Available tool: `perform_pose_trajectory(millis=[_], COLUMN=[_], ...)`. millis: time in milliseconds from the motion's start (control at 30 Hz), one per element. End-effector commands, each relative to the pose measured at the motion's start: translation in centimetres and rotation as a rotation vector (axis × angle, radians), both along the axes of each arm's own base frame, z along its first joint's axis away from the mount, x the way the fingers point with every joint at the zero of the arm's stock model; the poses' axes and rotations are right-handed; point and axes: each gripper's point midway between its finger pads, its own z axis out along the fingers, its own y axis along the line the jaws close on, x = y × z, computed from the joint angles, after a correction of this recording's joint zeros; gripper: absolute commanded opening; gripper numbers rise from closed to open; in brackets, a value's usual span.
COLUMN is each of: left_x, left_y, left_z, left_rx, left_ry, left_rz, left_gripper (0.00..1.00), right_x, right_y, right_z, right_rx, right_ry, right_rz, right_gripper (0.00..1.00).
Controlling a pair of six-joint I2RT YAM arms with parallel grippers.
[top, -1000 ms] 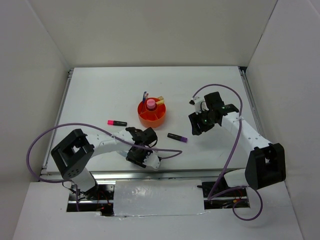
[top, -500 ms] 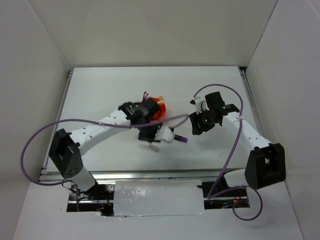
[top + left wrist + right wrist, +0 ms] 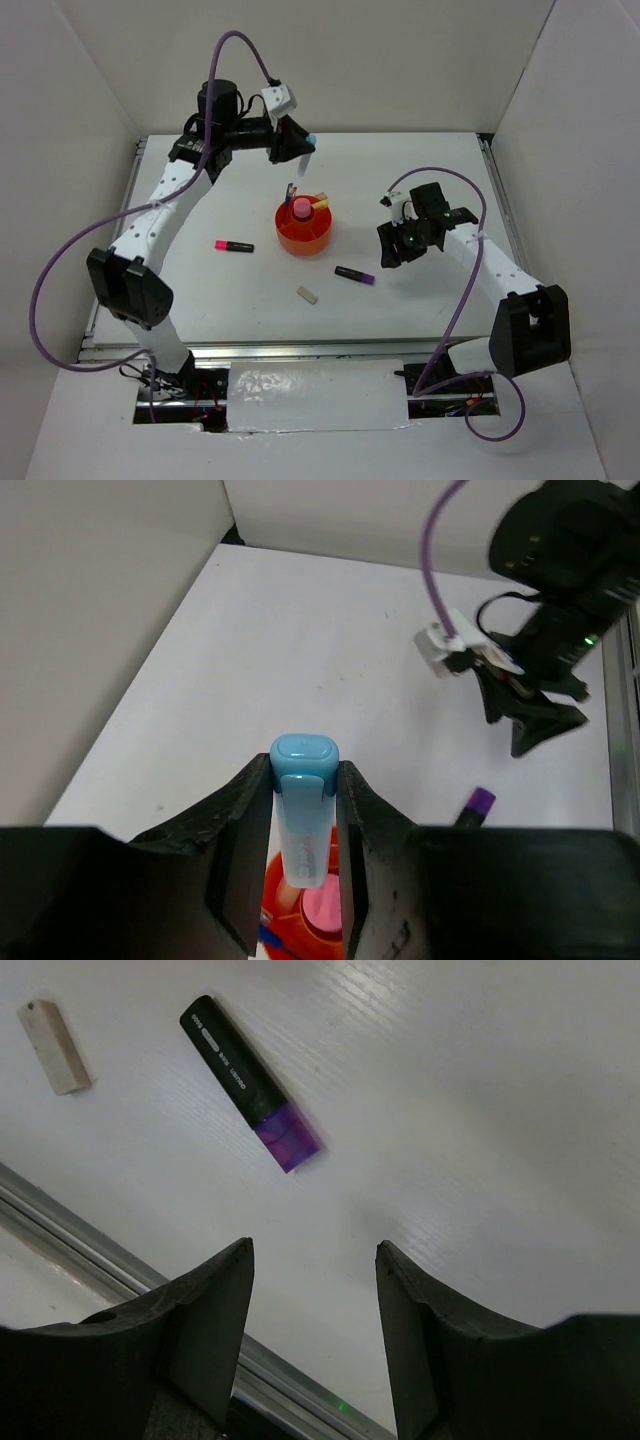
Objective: Sort the stationery into containers
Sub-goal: Place the pen in the storage box.
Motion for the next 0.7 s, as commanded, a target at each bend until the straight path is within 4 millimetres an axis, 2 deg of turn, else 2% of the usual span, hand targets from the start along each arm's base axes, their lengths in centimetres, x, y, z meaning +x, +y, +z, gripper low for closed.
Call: perform_pose_trajectory(millis=[0,33,67,333,500,667], left_x=[2.7,3.2,3.8,7.3,7.8,7.9], left_y=[-1.2,-1.5,-1.8,-2.5,-2.6,-2.4], left_z=[0.9,2.1,0.8,-4.2,-8.1,-10.3], left_rx=[-0.181,-0.223,-0.225,-0.186,-0.127,-0.098], left_ry=[0.082,0.026,0.042,0.051,0.103,0.168], left_rz=[-0.039,-0.060,-0.068,-0.061,-0.074,-0.083], left_gripper=[0.09,0.09,0.09,0.11,0.12,0.17], right_x=[1.8,1.8,1.9,1.6,1.7,1.9], right_y=[0.6,0.6,0.4,0.0,-0.1,-0.1], right_z=[1.5,1.4,1.4,0.7,0.4,0.4], right_rx=[0.044,0.044,0.043,0.036,0.040,0.042], right_ry=[-0.051,-0.053,-0.055,-0.040,-0.026,-0.024], right_rz=[-0.023,-0.026,-0.032,-0.039,-0.040,-0.040], right_gripper=[0.59,0.59,0.59,0.59,0.59,0.59])
